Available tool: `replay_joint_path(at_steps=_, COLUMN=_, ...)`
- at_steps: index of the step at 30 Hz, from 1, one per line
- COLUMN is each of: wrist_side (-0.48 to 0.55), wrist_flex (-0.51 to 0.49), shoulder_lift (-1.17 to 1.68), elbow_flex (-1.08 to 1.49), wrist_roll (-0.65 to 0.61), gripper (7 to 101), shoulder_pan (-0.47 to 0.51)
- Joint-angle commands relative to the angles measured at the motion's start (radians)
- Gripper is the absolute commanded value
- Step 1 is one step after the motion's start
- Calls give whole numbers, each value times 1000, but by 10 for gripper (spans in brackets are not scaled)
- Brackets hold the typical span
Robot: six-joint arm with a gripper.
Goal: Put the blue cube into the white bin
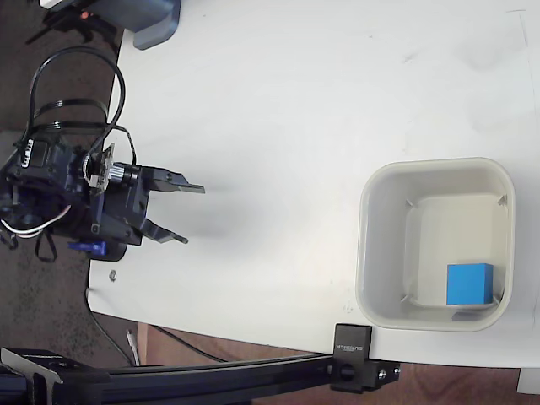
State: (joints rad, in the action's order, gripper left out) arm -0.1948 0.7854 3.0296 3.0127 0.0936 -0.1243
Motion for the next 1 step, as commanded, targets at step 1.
replay_joint_path(at_steps=1, wrist_side=11, wrist_flex=-6, shoulder_lift=25, elbow_flex=-21, wrist_roll=-2, gripper=1005, shoulder_pan=5)
